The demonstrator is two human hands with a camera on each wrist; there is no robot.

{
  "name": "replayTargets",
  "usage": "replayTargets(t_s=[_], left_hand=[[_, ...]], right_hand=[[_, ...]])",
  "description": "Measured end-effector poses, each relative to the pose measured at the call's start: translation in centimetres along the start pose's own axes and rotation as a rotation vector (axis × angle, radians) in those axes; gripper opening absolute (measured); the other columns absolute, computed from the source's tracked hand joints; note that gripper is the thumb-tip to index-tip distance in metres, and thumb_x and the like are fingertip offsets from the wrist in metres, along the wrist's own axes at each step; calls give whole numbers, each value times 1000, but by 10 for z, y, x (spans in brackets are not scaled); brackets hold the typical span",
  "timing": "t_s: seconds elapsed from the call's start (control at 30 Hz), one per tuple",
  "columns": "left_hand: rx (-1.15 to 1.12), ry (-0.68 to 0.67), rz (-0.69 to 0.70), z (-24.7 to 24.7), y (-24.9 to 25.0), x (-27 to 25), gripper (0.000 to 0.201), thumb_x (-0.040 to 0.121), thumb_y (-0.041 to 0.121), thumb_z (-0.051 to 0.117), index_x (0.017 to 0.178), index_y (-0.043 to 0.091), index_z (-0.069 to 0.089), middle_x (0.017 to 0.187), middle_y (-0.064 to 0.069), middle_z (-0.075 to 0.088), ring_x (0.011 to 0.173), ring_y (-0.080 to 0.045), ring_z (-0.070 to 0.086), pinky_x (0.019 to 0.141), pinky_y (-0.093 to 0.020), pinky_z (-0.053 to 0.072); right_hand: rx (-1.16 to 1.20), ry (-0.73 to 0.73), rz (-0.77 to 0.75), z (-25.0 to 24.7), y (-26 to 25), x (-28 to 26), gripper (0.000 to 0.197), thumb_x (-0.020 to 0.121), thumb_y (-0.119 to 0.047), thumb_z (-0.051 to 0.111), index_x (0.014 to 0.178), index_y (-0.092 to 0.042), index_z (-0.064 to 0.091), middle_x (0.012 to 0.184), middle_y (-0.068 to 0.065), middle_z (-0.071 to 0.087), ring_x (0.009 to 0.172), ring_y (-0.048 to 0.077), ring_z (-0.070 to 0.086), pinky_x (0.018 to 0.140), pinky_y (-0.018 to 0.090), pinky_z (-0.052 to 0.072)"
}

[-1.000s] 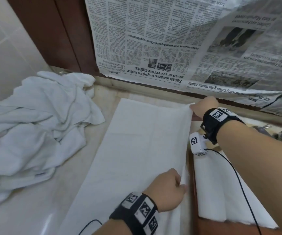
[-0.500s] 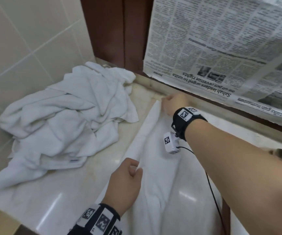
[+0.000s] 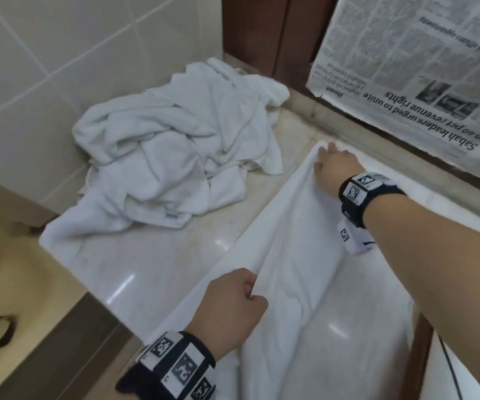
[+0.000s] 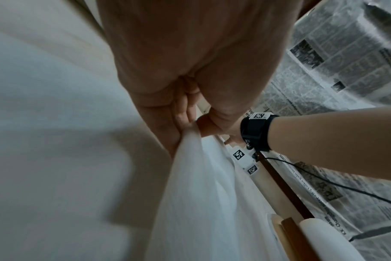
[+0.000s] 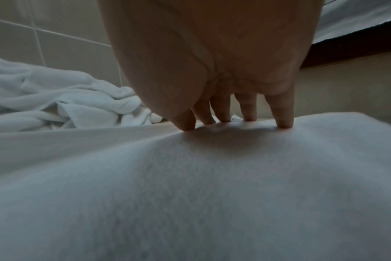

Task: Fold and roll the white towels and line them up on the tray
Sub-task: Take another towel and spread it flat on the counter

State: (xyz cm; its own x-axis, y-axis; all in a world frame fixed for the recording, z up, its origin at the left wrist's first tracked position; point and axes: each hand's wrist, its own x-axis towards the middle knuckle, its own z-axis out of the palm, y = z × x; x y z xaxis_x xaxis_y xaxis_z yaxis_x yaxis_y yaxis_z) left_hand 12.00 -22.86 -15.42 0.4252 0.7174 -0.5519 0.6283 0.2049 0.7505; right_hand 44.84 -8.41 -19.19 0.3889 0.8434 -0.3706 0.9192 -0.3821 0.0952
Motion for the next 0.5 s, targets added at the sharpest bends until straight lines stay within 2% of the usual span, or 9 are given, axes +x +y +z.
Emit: replayTargets(t_s=[0.07, 0.13, 0.2, 0.27, 0.4, 0.5], left_hand=[[-15, 14, 7, -3, -2, -21, 16, 84, 12, 60, 82, 27, 63, 57, 18, 49, 51, -3, 43, 53, -16, 39], [2, 29, 23, -9, -4, -47, 20, 83, 9, 59, 83, 29, 64, 57, 18, 53, 52, -5, 46, 54, -17, 40], [-7, 20, 15, -19, -7, -75, 27, 83, 7, 56, 89, 29, 69, 69, 17, 68, 60, -6, 61, 61, -22, 51], [-17, -3, -18, -32, -12, -100, 33, 83, 5, 54, 95, 30, 72, 80, 16, 75, 70, -5, 69, 68, -25, 55], [44, 6, -67, -60, -34, -138, 40, 86, 1, 54, 100, 33, 74, 84, 12, 77, 61, -8, 65, 61, -24, 49], [101, 58, -163, -83, -62, -151, 41, 85, -5, 55, 93, 29, 75, 79, 12, 76, 58, -4, 63, 54, -17, 45]], right_hand=[[-30, 27, -3, -2, -2, 0, 51, 107, -32, 23, 151, -7, 27, 160, 16, 25, 129, 43, 46, 103, 50, 45], [-49, 57, 3, -5, -4, -2, 48, 108, -30, 24, 148, -5, 31, 153, 19, 33, 122, 42, 51, 99, 47, 45], [-68, 57, 5, -5, -4, -3, 45, 107, -27, 26, 146, -5, 34, 149, 19, 35, 122, 42, 51, 99, 46, 45], [-87, 40, -8, -4, -1, -3, 44, 107, -28, 28, 145, -7, 34, 150, 20, 33, 124, 43, 49, 100, 47, 44], [-21, 75, -9, -3, 0, -4, 47, 105, -35, 23, 138, -6, 39, 139, 21, 40, 115, 46, 52, 95, 50, 44], [-22, 74, -10, -2, 4, -8, 48, 102, -39, 22, 133, -9, 43, 132, 19, 44, 114, 45, 52, 97, 51, 45]])
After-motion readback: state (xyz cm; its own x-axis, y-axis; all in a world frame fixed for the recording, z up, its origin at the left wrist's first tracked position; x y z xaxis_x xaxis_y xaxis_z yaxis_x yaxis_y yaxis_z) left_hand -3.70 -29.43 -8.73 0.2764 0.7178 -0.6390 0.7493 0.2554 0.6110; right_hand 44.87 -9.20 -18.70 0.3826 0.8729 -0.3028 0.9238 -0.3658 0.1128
